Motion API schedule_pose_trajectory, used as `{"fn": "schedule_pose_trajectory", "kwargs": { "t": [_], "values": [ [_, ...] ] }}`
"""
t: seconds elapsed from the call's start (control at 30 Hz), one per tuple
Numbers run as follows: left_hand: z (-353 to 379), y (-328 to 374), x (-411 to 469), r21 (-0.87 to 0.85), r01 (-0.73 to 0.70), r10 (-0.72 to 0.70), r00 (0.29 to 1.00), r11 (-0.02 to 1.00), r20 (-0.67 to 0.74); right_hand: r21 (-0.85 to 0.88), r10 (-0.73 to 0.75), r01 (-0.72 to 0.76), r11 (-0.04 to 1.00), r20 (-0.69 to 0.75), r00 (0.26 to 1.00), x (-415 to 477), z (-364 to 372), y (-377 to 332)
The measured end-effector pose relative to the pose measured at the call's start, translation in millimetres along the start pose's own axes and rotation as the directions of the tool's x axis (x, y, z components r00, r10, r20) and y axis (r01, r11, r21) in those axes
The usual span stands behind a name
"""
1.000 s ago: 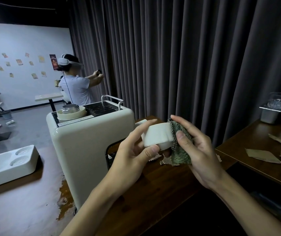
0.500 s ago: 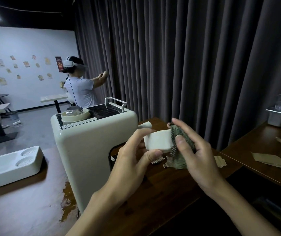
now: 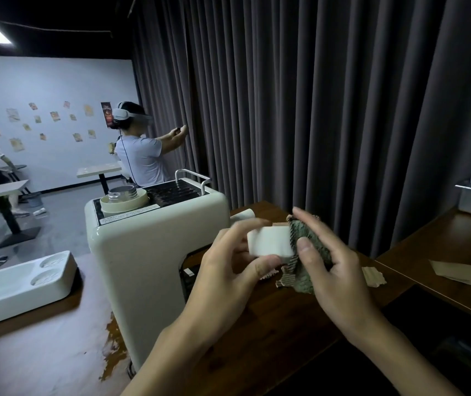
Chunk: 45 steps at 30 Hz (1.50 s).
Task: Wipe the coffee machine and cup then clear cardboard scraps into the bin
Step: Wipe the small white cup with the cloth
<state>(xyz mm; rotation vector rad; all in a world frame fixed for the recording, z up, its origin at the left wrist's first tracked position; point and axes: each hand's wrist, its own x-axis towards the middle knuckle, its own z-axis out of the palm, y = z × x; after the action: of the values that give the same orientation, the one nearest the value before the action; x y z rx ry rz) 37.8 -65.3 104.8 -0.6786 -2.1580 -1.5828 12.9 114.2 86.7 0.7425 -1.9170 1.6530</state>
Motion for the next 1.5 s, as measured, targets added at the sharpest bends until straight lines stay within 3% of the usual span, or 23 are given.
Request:
{"fn": "schedule_pose_trajectory", "kwargs": {
  "t": [0.1,0.3,0.53,0.73,0.83,0.93,1.1,1.3,1.5],
  "values": [
    [6.0,0.2,-0.3,-0.056,-0.013,0.010,0.999,0.998,-0.050,0.118,0.078,-0.074,0.990,-0.026,0.997,1.9,-9.3,3.7],
    [19.4,1.9,1.7,-0.026,0.020,-0.020,1.000,0.999,-0.001,-0.040,-0.007,0.007,0.999,-0.010,1.000,-2.6,-9.9,3.0],
    [31.2,4.4,1.8,-0.248,0.065,-0.055,0.997,0.967,0.048,0.140,0.087,-0.084,0.987,-0.009,0.996,6.3,-25.1,12.2],
    [34.4,1.9,10.7,-0.077,0.067,-0.065,0.997,0.995,0.035,0.012,0.076,-0.075,0.997,-0.050,0.996,0.1,-32.7,16.7],
    [40.7,2.4,9.7,-0.028,0.040,-0.039,0.998,0.999,0.049,-0.098,-0.001,0.000,0.995,-0.015,1.000,-1.7,-31.1,12.2],
    [46.0,4.1,8.7,-0.132,0.015,-0.017,1.000,0.991,-0.013,-0.100,-0.054,0.054,0.993,0.007,0.999,-1.9,-32.7,10.2],
    [55.0,11.1,5.8,-0.305,0.059,-0.058,0.998,0.950,0.015,0.101,0.020,-0.016,0.995,-0.041,0.999,1.7,-42.8,10.5],
    [62.0,14.1,9.5,-0.253,0.014,-0.020,1.000,0.967,-0.020,-0.145,-0.103,0.104,0.984,0.019,0.995,-0.4,-45.7,6.4],
    [64.0,6.8,5.0,-0.287,0.087,-0.094,0.996,0.954,-0.008,0.037,-0.038,0.036,0.999,0.052,0.998,2.7,-48.6,11.4]
  ]
}}
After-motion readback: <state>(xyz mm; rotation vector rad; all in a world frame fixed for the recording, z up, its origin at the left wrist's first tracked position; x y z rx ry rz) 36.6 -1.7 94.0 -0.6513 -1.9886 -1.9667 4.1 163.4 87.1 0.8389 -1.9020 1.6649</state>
